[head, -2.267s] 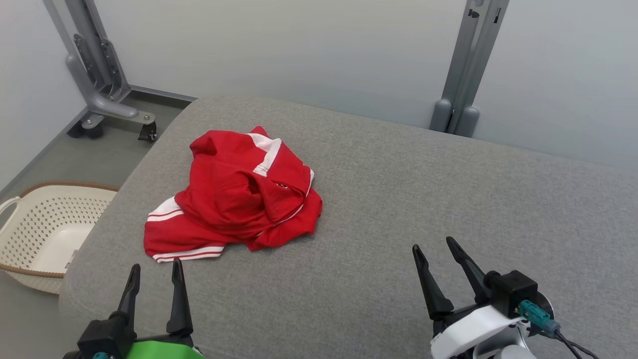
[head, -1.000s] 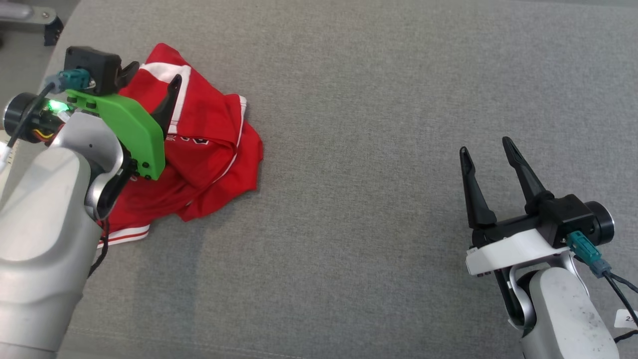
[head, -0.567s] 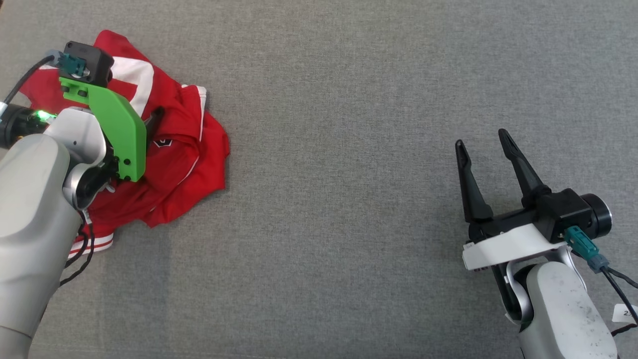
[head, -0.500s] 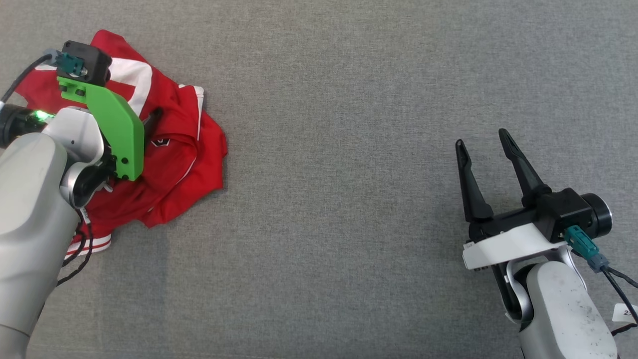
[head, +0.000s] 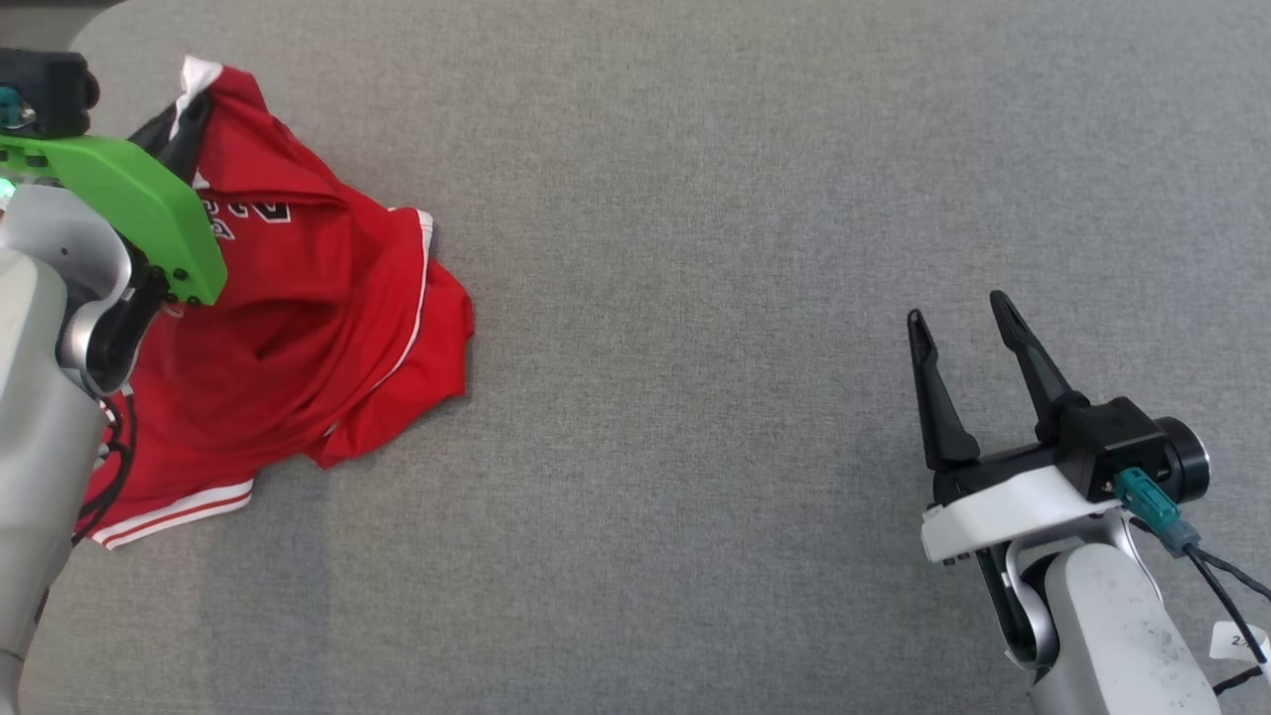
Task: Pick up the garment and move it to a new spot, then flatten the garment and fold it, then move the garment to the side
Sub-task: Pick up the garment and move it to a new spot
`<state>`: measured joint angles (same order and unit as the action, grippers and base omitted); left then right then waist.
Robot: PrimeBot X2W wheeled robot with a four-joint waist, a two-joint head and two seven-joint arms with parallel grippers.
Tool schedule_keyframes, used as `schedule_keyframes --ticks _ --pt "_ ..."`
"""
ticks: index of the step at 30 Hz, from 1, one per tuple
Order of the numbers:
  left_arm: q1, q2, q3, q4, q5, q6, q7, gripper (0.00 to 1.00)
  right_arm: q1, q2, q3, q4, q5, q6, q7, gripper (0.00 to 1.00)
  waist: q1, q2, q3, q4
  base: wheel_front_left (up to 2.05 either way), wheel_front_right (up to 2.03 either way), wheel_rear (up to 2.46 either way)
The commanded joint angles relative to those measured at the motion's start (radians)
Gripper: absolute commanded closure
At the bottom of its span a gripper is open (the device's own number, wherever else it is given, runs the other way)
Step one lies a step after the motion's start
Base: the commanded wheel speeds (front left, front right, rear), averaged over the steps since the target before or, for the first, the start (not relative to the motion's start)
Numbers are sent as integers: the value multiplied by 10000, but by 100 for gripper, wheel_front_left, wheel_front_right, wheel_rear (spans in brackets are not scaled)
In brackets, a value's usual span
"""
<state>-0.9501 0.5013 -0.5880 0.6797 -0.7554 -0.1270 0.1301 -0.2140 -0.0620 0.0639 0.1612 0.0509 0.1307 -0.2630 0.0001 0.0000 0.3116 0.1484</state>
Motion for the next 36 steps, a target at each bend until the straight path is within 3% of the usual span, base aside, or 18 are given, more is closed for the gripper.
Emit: schedule_keyframes --ticks 1,10,14,26,36 --pt "7 127 111 -127 50 72 -341 100 207 15 -45 73 46 1 -30 0 -1 0 -706 99 0 0 0" --pt "834 478 1049 -2233 -242 340 -2500 100 804 92 -140 229 179 1 -30 0 -1 0 -2034 118 0 0 0" --pt "1377 640 1203 -3562 -274 623 -2838 100 1063 106 -104 302 214 1 -30 0 -1 0 -2545 11 0 0 0" --pt "1576 416 1112 -7322 -275 1507 -2348 100 1062 104 -100 136 474 1 -28 0 -1 0 -2857 -1047 0 0 0" --pt "866 -90 570 -8134 43 2157 -1506 100 577 107 10 -49 743 1 -30 0 -1 0 -2008 -2933 0 0 0"
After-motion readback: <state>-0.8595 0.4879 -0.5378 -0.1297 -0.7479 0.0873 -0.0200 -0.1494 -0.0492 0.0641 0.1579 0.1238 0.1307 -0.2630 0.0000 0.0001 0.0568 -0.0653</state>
